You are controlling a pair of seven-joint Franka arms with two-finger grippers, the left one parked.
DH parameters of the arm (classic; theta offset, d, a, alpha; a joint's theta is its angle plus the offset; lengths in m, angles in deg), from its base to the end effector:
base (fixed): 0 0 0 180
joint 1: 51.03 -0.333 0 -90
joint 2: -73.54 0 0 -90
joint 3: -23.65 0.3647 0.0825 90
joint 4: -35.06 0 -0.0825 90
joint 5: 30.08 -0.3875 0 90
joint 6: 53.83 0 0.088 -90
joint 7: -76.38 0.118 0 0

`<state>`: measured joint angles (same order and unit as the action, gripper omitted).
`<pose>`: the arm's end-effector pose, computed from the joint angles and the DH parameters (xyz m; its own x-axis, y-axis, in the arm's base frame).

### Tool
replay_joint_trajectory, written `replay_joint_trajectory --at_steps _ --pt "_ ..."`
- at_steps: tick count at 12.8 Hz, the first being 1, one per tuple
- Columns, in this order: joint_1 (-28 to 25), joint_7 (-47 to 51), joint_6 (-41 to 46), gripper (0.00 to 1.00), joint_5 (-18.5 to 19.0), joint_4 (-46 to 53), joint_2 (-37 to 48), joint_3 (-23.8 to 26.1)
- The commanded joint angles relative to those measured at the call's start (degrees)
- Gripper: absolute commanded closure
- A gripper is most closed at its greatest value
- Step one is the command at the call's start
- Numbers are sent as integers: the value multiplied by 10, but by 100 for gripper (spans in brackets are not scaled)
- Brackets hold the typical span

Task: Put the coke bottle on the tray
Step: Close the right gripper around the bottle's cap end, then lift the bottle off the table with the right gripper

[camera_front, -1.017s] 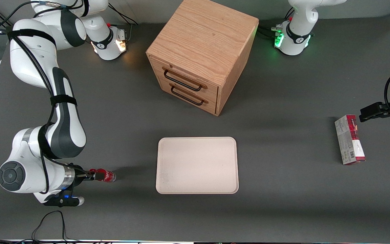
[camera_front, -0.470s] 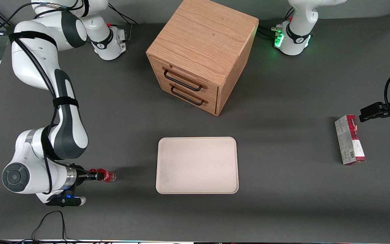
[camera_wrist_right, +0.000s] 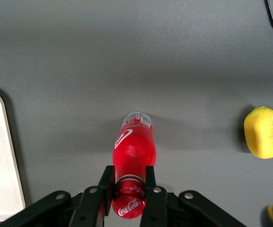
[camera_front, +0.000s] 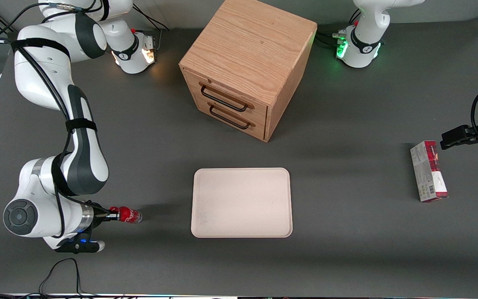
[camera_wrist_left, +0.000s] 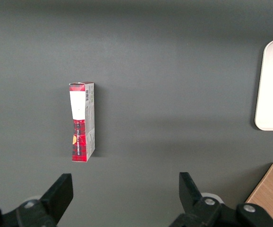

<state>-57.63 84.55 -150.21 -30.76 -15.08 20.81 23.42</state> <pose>0.8051 0.0925 0.3551 0.9931 -0.0322 -0.1131 -0.0316 -0.9995 0.0078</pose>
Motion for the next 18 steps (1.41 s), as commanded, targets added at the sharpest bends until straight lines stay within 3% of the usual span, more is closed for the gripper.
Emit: replay_joint_trajectory --at_steps 1,7,11,16,18 --pt "-1 -10 41 100 17 1 14 2" --pt "0 -11 242 100 12 5 152 2" --pt "4 -32 309 100 9 -8 220 1" --pt "5 -22 312 100 9 -18 230 8" --pt "-5 56 277 100 2 -13 209 36"
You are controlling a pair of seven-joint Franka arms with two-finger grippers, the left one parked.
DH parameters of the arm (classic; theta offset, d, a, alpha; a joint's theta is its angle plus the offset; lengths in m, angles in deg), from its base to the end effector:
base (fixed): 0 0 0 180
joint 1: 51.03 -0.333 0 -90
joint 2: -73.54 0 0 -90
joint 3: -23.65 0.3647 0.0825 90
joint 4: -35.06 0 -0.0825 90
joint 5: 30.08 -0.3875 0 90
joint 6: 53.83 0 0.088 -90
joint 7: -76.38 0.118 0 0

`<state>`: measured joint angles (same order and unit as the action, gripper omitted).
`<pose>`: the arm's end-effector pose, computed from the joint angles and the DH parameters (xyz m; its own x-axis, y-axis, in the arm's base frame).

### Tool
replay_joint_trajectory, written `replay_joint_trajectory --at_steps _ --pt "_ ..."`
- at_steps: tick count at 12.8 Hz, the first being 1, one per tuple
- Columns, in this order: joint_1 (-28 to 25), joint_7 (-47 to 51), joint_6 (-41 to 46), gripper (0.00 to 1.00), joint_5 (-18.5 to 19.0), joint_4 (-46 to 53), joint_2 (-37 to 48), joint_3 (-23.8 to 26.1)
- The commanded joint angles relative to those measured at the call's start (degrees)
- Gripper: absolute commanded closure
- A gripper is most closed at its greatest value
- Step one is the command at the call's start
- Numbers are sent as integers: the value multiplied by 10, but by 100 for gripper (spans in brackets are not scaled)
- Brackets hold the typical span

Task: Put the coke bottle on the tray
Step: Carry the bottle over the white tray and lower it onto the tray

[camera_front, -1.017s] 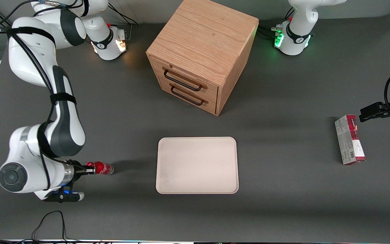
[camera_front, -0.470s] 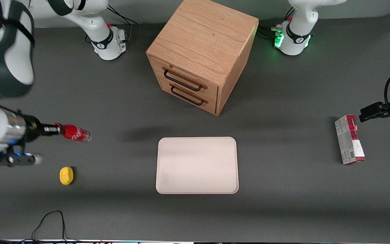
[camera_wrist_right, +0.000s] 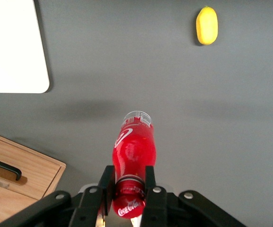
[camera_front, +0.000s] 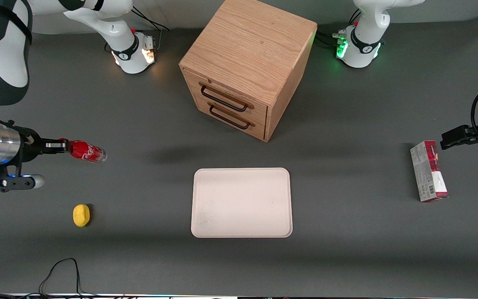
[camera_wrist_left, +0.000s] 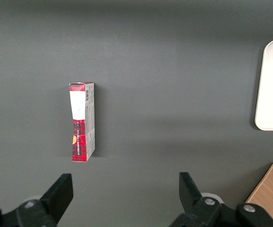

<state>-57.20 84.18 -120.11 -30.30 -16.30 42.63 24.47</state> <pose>0.6783 0.0804 0.5997 0.9615 -0.0172 -0.2744 -0.0104 -0.9996 0.0263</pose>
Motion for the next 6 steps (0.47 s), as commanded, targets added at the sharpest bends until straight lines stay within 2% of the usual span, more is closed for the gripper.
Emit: replay_joint_trajectory --at_steps 1,3,6 --pt "-10 99 -45 100 -1 0 -22 47" --pt "-25 177 -87 100 1 4 -48 79" --pt "-76 284 -175 100 3 21 -106 78"
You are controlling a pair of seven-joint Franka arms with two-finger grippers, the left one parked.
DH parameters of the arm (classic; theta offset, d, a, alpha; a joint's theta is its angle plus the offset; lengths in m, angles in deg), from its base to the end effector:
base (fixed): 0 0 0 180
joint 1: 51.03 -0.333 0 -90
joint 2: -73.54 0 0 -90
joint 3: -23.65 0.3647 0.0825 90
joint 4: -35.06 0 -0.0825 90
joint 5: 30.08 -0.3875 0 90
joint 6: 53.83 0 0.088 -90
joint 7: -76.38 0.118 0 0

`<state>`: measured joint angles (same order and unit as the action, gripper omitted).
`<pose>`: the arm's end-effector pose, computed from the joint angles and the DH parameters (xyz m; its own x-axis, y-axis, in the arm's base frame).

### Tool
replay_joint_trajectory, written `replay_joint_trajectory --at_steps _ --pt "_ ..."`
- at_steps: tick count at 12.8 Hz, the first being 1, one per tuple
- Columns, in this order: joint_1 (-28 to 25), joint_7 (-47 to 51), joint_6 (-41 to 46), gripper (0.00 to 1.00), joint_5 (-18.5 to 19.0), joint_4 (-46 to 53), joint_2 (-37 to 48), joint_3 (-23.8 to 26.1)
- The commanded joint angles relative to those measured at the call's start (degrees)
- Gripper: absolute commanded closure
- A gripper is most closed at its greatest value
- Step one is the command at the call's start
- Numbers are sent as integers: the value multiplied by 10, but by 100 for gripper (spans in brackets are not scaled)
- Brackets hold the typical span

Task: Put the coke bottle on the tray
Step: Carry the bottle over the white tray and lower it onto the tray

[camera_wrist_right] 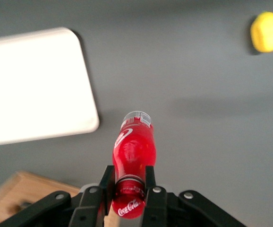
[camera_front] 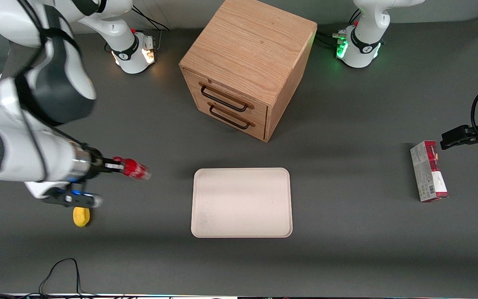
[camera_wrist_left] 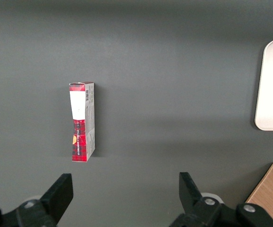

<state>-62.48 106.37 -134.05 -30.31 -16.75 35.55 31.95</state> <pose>0.7116 0.2138 0.5256 0.9627 -0.1967 -0.1856 -0.2002 -0.9798 -0.0001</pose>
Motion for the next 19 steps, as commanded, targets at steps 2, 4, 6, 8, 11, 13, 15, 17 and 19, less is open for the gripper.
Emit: replay_joint_trajectory --at_steps 2,4,6,8,11,13,15,17,19 --pt "-52 117 -102 100 6 28 -70 -2" --pt "-61 153 -146 100 6 31 -94 -2" --pt "-70 178 -187 100 9 31 -118 -3" --pt "-76 203 -222 100 22 32 -138 -3" --pt "-80 219 -252 100 22 32 -155 -3" --pt "-81 232 -269 100 22 31 -162 -2" --pt "-81 232 -271 100 22 31 -162 -2" --pt "-81 232 -274 100 22 31 -162 -2" --pt "-80 232 -274 100 22 31 -162 -2"
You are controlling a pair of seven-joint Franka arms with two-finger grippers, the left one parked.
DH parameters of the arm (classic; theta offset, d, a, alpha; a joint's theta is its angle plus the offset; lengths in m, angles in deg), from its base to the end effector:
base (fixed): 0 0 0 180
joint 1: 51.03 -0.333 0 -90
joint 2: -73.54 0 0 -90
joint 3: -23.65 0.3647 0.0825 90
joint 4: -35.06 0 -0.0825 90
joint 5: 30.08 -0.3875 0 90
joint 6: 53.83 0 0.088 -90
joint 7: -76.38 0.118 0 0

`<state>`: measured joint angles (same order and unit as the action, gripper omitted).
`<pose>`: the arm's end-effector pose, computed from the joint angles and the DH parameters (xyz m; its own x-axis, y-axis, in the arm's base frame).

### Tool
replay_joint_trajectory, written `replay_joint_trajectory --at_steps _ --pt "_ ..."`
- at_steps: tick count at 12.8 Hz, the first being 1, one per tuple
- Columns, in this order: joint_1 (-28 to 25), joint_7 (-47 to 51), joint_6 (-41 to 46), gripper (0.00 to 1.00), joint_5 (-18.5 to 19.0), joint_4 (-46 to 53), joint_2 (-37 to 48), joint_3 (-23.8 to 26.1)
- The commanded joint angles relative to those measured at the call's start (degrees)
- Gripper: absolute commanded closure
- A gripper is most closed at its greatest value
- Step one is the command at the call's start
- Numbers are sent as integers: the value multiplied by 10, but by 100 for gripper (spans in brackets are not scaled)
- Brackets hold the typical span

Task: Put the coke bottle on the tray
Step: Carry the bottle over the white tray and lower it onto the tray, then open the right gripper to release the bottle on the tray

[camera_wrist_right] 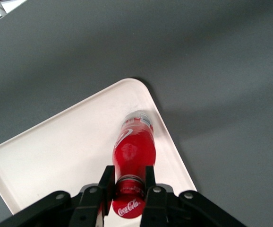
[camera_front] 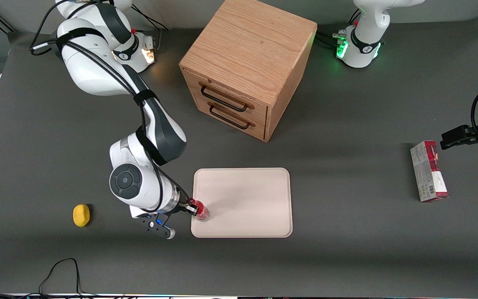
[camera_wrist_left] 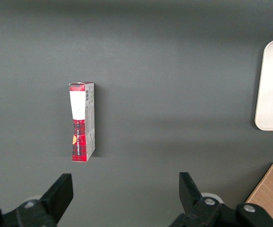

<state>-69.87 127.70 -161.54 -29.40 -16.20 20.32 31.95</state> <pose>0.7624 0.3323 0.3593 0.8873 -0.4592 -0.0430 -0.4610 -0.8802 -0.1130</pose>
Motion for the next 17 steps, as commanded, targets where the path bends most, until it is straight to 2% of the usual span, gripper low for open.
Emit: replay_joint_trajectory --at_steps 1,2,3,4,11,15,17 --pt "-6 18 0 98 13 25 -9 -2" --pt "-6 18 0 68 13 25 -9 -2" --pt "-6 16 -1 3 13 25 -9 -2" --pt "-7 16 -4 0 13 25 -9 -2" --pt "-5 16 -2 0 13 24 -4 -4" --pt "6 -18 42 0 13 15 27 -4" --pt "34 -89 88 0 6 -74 104 -3"
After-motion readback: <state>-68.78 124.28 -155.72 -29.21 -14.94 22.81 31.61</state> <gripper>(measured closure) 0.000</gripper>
